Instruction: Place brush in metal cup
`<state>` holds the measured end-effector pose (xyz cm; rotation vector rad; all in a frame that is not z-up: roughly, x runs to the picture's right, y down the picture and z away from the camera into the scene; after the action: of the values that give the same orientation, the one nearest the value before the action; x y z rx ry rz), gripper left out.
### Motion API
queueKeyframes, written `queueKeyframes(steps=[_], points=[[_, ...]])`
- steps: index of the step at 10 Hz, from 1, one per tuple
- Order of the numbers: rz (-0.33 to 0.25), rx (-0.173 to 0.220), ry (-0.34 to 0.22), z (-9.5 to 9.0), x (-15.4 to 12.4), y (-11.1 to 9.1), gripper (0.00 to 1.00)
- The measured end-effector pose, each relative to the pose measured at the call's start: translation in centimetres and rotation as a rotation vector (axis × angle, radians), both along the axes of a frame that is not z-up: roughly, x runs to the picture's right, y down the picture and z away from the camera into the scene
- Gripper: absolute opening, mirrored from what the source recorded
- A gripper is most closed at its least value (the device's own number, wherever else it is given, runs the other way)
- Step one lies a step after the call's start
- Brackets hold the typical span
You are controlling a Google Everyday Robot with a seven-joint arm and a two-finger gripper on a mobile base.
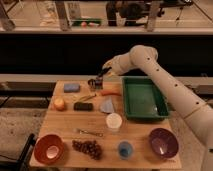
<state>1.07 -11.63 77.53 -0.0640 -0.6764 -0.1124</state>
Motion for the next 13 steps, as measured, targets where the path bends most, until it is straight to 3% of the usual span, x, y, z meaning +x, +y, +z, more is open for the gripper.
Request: queueKeyframes(steps=[5, 13], points=[[0.017, 0.051, -0.07, -0.4, -0.3, -3.0, 0.0], [0.018, 0.069, -0.144, 0.2, -2.2, -3.7, 0.0]])
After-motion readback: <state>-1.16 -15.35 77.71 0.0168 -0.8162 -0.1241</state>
